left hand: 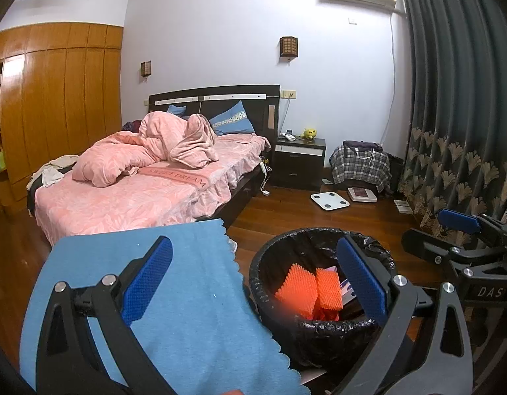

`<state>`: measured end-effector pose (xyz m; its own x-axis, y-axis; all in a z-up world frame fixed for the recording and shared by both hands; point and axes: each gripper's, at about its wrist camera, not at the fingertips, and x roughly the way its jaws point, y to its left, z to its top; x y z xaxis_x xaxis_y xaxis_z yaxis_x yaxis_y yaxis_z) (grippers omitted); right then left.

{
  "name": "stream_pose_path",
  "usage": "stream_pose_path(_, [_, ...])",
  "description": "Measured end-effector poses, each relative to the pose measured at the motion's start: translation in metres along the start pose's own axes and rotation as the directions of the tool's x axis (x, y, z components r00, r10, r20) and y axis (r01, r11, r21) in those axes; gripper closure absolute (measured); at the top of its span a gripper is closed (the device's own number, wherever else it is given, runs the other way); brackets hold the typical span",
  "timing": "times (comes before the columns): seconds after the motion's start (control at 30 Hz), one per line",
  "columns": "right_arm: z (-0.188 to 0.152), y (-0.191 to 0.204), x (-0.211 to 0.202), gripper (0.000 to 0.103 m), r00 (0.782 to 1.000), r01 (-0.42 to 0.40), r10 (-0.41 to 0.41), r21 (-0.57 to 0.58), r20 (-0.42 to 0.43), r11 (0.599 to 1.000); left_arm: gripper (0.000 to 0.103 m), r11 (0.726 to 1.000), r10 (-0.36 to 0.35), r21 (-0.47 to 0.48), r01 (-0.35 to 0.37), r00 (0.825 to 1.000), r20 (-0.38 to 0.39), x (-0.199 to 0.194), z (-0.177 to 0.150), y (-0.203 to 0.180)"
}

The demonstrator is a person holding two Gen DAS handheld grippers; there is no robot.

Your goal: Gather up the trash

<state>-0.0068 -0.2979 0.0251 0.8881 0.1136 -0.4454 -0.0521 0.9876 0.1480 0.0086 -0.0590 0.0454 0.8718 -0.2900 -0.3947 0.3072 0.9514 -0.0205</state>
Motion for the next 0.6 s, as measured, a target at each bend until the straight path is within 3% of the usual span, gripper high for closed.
stream_pose_path(0.6, [-0.0005, 0.001, 0.0001, 0.006, 1.0, 0.001, -0.001, 0.0, 0.0, 1.0, 0.006, 1.0, 0.004, 0.003, -0.004, 1.0, 0.002, -0.001, 0.0004, 0.0013])
